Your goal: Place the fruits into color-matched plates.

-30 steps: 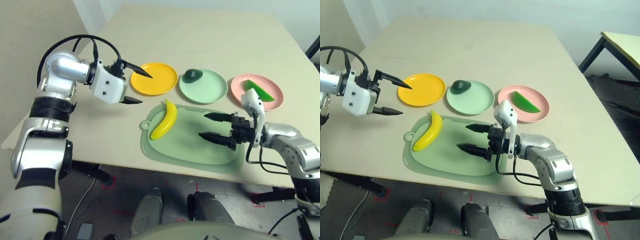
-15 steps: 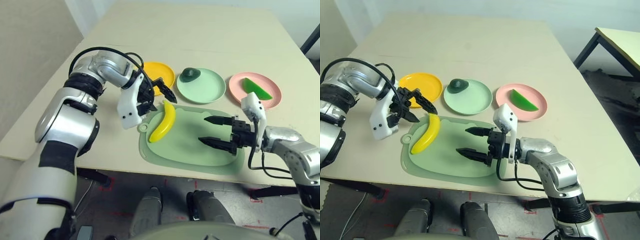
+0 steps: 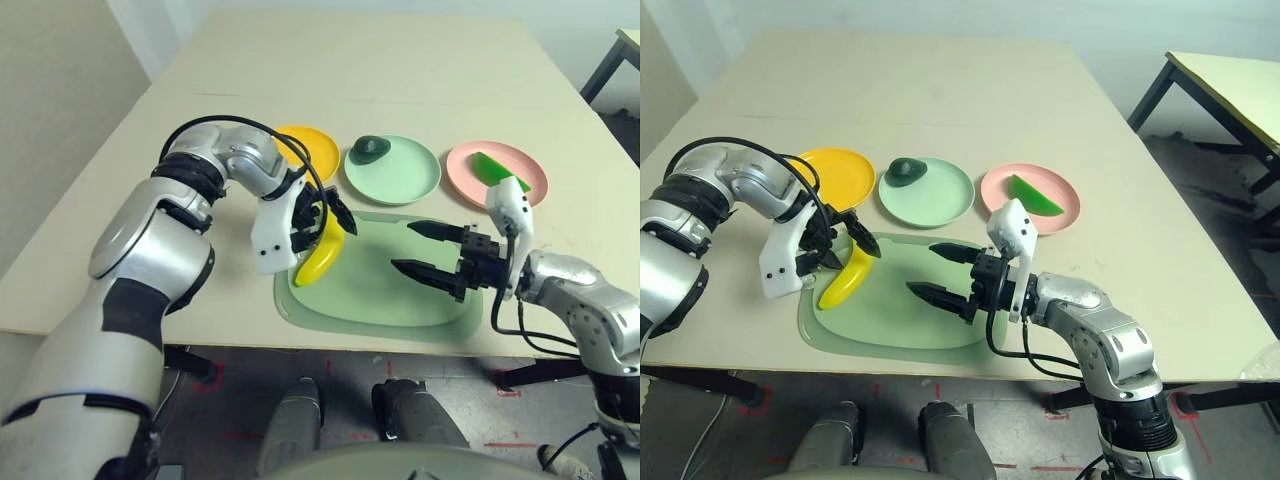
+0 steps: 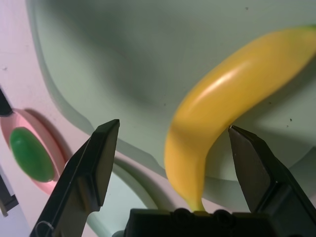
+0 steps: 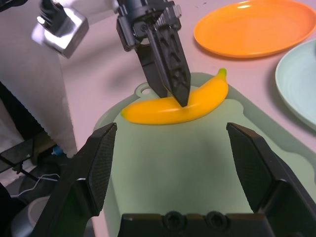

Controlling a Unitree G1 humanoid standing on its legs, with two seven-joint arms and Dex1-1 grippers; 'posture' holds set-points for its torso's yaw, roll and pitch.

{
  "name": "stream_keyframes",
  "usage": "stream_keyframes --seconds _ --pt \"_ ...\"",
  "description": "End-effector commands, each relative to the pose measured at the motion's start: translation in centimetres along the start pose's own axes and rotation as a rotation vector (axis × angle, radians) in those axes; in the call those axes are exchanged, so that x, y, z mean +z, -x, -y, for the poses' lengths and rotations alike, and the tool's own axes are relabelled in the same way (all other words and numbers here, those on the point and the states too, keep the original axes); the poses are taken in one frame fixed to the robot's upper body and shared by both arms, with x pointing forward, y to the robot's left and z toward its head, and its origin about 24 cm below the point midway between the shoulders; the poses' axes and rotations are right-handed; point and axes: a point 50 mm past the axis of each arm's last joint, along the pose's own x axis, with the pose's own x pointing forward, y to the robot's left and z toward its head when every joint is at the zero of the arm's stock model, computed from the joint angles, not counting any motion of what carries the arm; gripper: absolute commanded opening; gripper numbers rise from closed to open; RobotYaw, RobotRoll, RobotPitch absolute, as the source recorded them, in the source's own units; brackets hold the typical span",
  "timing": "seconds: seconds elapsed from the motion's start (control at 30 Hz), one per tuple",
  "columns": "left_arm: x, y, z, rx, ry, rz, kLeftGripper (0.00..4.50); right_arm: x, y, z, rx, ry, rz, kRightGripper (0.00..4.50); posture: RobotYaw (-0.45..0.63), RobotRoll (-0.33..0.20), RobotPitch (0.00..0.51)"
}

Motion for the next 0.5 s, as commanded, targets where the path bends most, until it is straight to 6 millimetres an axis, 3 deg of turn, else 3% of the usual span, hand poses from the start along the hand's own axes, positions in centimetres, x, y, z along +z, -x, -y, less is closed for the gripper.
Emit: stream_keyframes --seconds 0.03,0.23,0.5 --pt "0.2 -1.2 0.6 -0.046 0.006 0.031 3.57 0.0 0.2 -0.5 0.004 -0.01 -0.008 4.5 -0.23 0.0 0.107" --pt "0.0 -1.3 0.9 -0.076 0.031 0.03 1.59 0.3 0.3 -0.6 0.0 -0.013 -0.007 4.5 -0.24 0.0 0.105" --pt "-1.4 1.5 -0.3 0.031 0.082 -0.101 1.53 0.4 0.6 -0.3 -0.014 -0.011 -0.005 4.5 -0.23 0.0 0.105"
